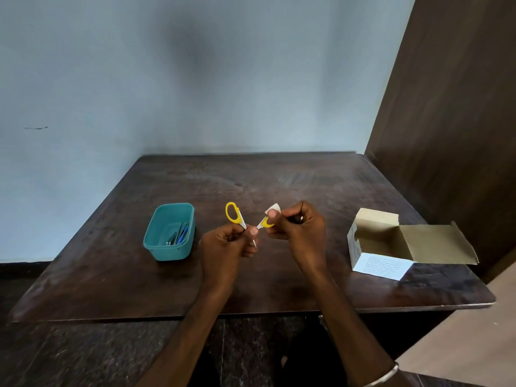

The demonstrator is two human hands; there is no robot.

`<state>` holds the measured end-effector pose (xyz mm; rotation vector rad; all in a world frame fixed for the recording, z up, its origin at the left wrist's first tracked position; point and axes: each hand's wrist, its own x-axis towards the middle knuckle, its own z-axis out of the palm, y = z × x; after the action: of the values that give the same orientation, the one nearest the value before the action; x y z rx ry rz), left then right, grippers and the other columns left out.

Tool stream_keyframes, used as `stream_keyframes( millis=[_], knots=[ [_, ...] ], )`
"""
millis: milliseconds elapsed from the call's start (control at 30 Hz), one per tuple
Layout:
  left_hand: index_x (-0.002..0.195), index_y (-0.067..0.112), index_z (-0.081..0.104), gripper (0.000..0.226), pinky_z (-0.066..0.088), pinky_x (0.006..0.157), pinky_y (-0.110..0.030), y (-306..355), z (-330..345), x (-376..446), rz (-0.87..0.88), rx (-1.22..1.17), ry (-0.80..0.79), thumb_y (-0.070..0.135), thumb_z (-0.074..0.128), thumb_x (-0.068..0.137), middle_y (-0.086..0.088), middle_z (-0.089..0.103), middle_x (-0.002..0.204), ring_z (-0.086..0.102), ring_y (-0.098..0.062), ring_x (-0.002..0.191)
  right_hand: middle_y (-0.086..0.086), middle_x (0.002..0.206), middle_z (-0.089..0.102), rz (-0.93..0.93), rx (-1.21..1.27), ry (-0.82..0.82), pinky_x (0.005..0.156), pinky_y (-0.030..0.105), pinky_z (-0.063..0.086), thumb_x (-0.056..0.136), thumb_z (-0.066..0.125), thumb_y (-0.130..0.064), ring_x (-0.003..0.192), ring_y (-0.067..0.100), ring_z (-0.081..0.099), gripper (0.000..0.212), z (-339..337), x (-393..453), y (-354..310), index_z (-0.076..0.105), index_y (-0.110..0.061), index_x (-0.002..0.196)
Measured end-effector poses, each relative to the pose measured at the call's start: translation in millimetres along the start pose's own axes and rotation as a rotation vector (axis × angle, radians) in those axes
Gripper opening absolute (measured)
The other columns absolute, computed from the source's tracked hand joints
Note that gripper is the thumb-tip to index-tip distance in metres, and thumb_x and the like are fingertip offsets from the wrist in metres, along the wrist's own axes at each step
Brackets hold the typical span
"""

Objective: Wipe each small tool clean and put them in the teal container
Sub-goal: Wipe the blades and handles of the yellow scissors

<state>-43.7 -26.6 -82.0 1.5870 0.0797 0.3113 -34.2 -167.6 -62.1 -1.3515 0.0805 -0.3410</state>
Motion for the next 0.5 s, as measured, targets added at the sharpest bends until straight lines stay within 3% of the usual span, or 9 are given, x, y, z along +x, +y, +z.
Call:
stream_keyframes(
  millis=[133,367,500],
  knots=[
    [0.073,0.013,0.075,0.010,0.057,0.055,-0.031,-0.6,-0.8,-1.9,0.006,0.030,0.002,0.015,0.076,0.082,-0.008,0.072,0.063,0.066,-0.019,0.052,0.022,0.078,0.073,0.020,-0.041,-0.056,0.064,0.045,0.063,0.075,0.083,-0.003,0.068,0.034,0.074,0.025,-1.4,2.1,0.8,0.059,0.002,0.081],
    [0.068,0.010,0.073,0.016,0.055,0.051,-0.027,3.6,-0.1,-2.0,-0.006,0.020,-0.013,0.013,0.075,0.084,-0.010,0.071,0.062,0.064,-0.017,0.051,0.018,0.075,0.074,0.020,-0.001,-0.041,0.056,0.038,0.060,0.084,0.076,-0.007,0.064,0.030,0.073,0.022,-3.6,6.6,2.4,0.055,-0.005,0.081],
    [0.067,0.009,0.073,0.019,0.054,0.053,-0.029,2.4,-1.5,0.5,0.001,0.050,-0.028,0.015,0.074,0.085,-0.010,0.069,0.060,0.061,-0.016,0.050,0.008,0.077,0.076,-0.024,-0.138,0.008,0.057,0.034,0.054,0.082,0.079,-0.014,0.070,0.021,0.074,0.017,-6.3,8.0,7.2,0.062,-0.012,0.083]
  ],
)
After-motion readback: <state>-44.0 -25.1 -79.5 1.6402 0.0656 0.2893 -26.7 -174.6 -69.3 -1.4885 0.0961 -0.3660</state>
